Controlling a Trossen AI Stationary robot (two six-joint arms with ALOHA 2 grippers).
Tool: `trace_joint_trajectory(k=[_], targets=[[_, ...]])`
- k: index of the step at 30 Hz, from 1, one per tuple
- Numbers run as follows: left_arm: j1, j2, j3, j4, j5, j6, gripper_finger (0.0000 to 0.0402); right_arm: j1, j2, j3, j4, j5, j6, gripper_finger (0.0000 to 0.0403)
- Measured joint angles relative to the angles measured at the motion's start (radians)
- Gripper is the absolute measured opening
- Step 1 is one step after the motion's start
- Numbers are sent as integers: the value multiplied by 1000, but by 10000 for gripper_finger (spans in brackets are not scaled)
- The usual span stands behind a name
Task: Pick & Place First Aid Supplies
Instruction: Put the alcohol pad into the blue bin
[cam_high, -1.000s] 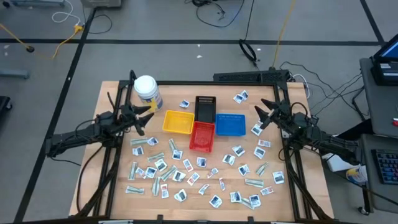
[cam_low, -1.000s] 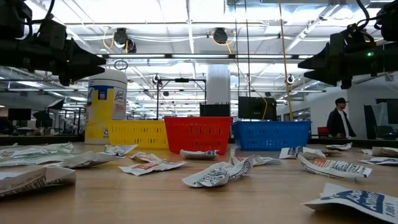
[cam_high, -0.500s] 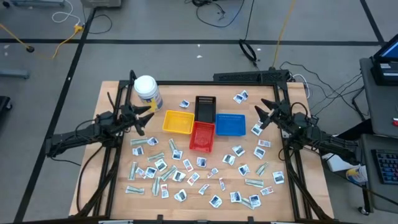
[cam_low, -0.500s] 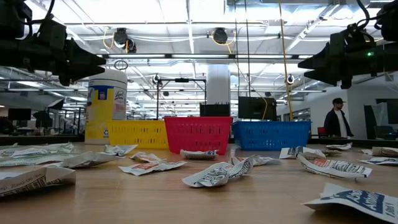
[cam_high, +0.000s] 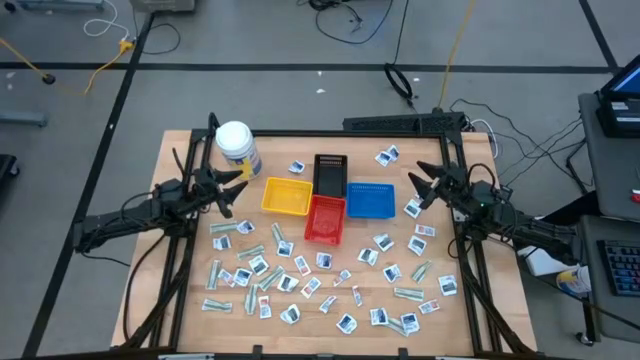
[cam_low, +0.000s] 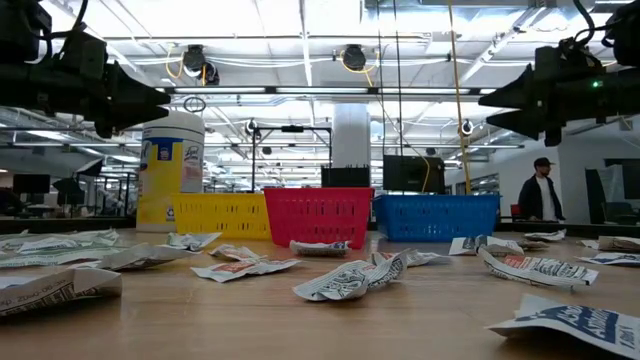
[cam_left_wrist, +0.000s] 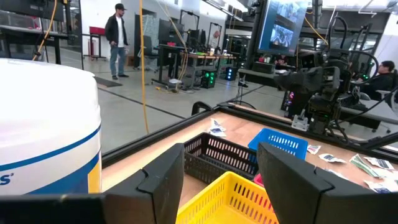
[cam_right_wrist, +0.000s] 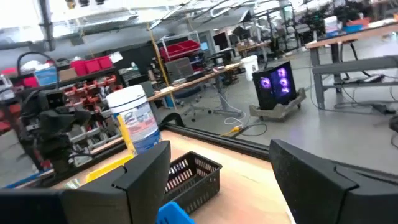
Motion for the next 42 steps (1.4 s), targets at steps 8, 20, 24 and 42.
trace_joint_trajectory(k=[8,20,24,42], targets=[[0,0,0,0,0,0,209,0,58,34,-39,46,111,267],[0,0,0,0,0,0,209,0,558,540,-502,74,152,267],[0,0,0,0,0,0,209,0,767,748,-737,71,208,267],[0,0,0,0,0,0,209,-58,1288,1164,-1303,-285,298,267]])
